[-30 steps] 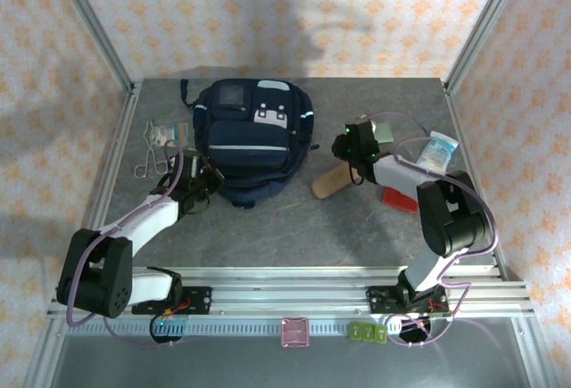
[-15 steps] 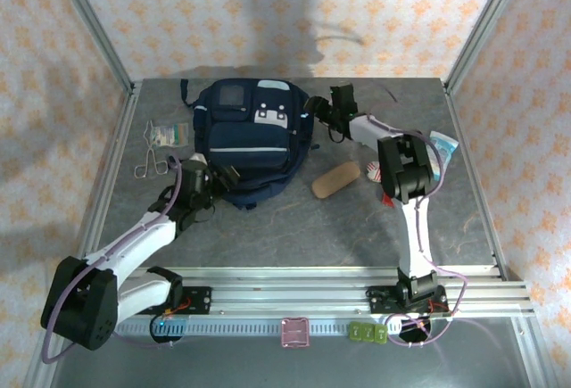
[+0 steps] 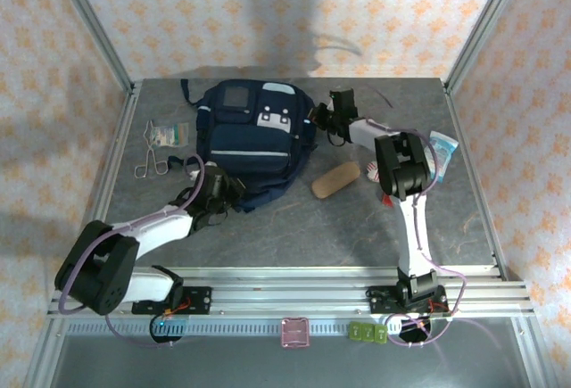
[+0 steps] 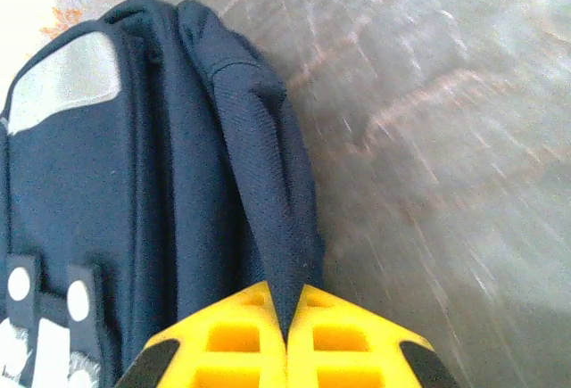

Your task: Pack the student bag

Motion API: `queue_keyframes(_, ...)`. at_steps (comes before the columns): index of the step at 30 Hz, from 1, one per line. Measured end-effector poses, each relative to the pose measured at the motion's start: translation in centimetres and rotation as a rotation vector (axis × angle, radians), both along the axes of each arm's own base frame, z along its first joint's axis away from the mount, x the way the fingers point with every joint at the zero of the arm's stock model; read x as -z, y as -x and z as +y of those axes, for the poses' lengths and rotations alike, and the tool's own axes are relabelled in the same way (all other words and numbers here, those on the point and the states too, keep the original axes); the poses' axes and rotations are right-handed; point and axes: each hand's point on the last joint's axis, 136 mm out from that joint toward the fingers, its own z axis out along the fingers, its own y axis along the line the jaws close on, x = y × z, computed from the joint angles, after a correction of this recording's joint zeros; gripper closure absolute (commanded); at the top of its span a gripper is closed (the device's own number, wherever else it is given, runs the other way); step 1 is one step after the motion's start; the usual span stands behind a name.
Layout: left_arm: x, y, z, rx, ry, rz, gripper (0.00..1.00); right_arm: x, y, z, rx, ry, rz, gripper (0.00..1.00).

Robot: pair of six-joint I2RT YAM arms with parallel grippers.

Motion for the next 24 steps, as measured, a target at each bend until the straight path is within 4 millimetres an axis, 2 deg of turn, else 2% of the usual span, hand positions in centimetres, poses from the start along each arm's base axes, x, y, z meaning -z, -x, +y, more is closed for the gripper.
queue_keyframes(5,0.4,-2.8,2.9,-0.055,-0.057,0.011,0.74,-4.4,4.8,-2.5,0.066,-0.012,-0.013,1.0)
queue_keyframes(9,0.3,-6.2,4.8,-0.089,-0.114,0.007,0.74,-7.5,8.4,-3.6,0.097,-0.052,-0.038,1.0)
queue_keyframes(12,0.3,-9.3,5.4,-0.088,-0.151,0.004,0.74,-8.0,10.9,-4.1,0.119,-0.072,-0.035,1.0)
queue_keyframes(15,0.2,-12.7,5.7,-0.094,-0.185,-0.007,0.74,-7.5,13.4,-4.0,0.131,-0.075,-0.012,1.0)
queue_keyframes(19,0.1,-16.7,6.5,-0.111,-0.23,-0.013,0.74,-6.9,15.9,-2.1,0.108,-0.061,0.006,1.0)
queue_keyframes(24,-0.1,-20.7,7.6,-0.124,-0.266,-0.026,0.73,-6.7,17.2,0.7,0.054,-0.063,0.009,0.99)
